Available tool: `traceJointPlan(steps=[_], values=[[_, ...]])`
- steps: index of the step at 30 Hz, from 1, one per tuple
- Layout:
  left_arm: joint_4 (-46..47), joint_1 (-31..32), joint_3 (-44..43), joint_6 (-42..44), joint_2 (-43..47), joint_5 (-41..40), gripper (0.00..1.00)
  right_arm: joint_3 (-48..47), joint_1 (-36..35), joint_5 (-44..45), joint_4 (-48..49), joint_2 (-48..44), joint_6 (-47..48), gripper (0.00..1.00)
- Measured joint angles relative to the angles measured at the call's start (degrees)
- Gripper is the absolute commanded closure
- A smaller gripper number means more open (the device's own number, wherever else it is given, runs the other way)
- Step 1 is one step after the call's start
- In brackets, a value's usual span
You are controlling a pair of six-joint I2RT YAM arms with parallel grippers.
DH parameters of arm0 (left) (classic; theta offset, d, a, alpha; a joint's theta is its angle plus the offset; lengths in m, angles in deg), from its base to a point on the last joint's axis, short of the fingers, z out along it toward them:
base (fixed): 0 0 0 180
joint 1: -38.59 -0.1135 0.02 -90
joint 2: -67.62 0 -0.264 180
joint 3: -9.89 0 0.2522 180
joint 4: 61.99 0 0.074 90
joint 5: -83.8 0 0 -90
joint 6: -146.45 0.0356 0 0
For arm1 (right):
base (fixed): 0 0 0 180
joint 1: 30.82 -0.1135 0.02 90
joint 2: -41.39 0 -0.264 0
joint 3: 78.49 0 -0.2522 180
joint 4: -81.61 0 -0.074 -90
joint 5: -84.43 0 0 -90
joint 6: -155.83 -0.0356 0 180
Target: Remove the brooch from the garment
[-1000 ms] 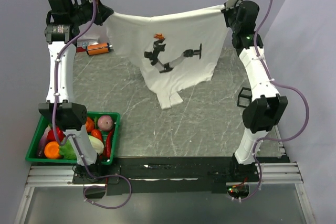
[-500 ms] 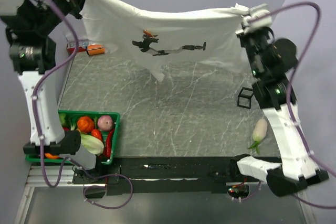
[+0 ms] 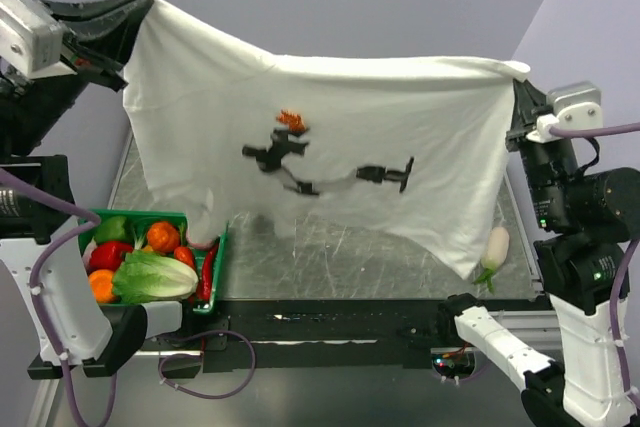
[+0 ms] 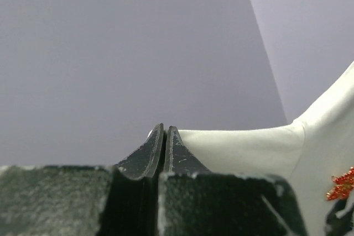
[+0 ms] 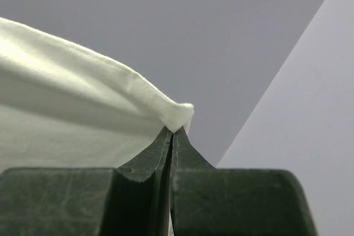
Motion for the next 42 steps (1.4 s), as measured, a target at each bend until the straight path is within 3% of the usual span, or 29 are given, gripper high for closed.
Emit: traceJointPlan(steps=[5, 9, 13, 16, 19, 23, 30, 31, 34, 35, 38, 42], values=[[-0.2, 0.0, 10.4, 1.4, 1.5, 1.4, 0.99, 11.1, 0.0, -0.6, 0.4, -3.3, -0.8, 1.0], [-0.7, 1.4, 26.6, 5.3, 0.7, 1.2, 0.99, 22.3, 0.0, 0.5, -0.3, -2.7, -2.7, 1.0], [-1.1, 4.6, 42.4, 9.1, -5.4, -1.1, 0.99, 30.3, 0.0, 2.6, 0.2, 1.2, -5.6, 1.0], [-2.1, 5.7, 49.2, 11.5, -12.2, -3.0, 0.99, 35.0, 0.2, 3.7, 2.3, 6.7, -6.9, 1.0], [-4.2, 6.0, 49.7, 14.6, -21.3, -5.0, 0.99, 37.9, 0.3, 4.5, 6.0, 14.7, -6.9, 1.0], [-8.0, 6.0, 42.4, 17.8, -33.3, -7.4, 0.99, 35.7, 1.1, 6.0, 10.6, 29.2, -6.6, 1.0], [-9.4, 6.0, 29.9, 20.2, -44.8, -12.6, 0.98, 15.5, 3.8, 9.0, 11.7, 56.6, -6.5, 1.0], [-9.5, 6.0, 28.6, 20.2, -45.5, -13.2, 0.84, 13.0, 3.9, 9.0, 11.8, 58.6, -6.4, 1.0], [-9.9, 6.0, 23.3, 20.2, -48.2, -15.1, 0.62, 6.0, 4.1, 9.2, 11.0, 63.8, -6.5, 0.86], [-9.9, 6.0, 21.7, 20.1, -49.0, -15.5, 0.58, 4.4, 4.1, 9.1, 10.5, 64.8, -6.7, 0.69], [-9.8, 6.0, 19.2, 18.7, -49.7, -16.3, 0.49, 2.3, 4.2, 8.2, 8.5, 65.6, -7.3, 0.42], [-8.4, 6.0, 20.9, 15.4, -47.5, -15.1, 0.48, 1.9, 4.3, 4.0, 5.0, 64.7, -8.8, 0.33]])
